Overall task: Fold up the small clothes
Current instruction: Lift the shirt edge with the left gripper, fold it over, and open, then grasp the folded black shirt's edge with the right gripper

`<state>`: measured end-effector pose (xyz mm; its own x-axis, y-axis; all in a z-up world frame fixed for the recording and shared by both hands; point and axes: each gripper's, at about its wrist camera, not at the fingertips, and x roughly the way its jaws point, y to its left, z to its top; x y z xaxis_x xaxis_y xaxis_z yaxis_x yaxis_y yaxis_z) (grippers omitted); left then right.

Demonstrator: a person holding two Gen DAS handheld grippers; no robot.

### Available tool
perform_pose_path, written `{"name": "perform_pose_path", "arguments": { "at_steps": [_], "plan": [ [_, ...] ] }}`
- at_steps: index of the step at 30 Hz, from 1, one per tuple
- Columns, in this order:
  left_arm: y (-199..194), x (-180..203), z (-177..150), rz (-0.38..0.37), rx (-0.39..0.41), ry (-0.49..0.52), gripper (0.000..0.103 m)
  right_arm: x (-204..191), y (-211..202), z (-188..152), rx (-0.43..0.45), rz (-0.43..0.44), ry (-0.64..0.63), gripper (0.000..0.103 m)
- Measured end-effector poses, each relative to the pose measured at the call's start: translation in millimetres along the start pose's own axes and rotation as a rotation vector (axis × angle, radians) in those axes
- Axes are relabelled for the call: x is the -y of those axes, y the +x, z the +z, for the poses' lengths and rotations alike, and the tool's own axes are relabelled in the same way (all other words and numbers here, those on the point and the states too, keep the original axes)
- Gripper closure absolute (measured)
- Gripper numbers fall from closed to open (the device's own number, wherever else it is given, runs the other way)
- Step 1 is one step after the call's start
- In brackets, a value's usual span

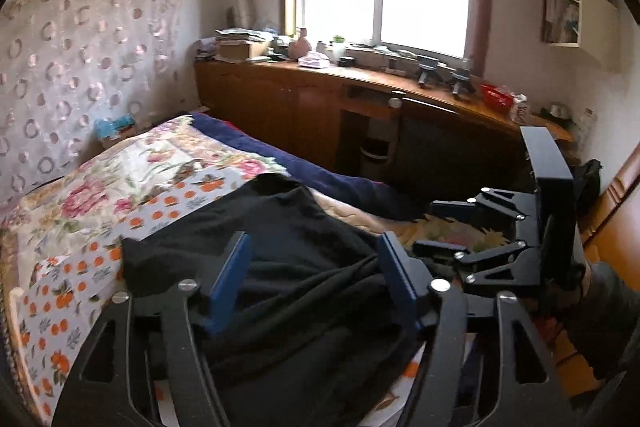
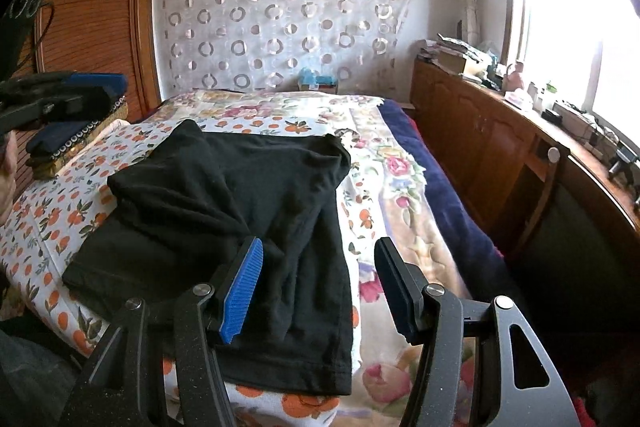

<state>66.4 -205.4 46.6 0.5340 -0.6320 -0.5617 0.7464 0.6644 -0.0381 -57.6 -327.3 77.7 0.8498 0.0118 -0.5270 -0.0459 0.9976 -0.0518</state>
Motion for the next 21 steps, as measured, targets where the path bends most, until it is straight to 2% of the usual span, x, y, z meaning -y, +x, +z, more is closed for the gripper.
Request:
{"name": "perform_pose_path", "arguments": {
  "at_steps": [11,15,21],
  "plan": [
    [-46.2,-59.2,-56.5,0.216,0.043,-0.113,0.032,-24.1,20.5,10.6,-0.009,0.054,-0.047,0.043],
    [-60.5,-78.2,-78.2,0.329,0.068,-0.134,0.032,-36.5,29.3,17.3,-0.014,0.087,-0.068,0.043],
    [-72.5,-110.1,-110.9,0.377,0.051,-0.234,0.032,-59.0,44.4,27.7,-0.023,0.141,-0.124,0.043]
  ]
}}
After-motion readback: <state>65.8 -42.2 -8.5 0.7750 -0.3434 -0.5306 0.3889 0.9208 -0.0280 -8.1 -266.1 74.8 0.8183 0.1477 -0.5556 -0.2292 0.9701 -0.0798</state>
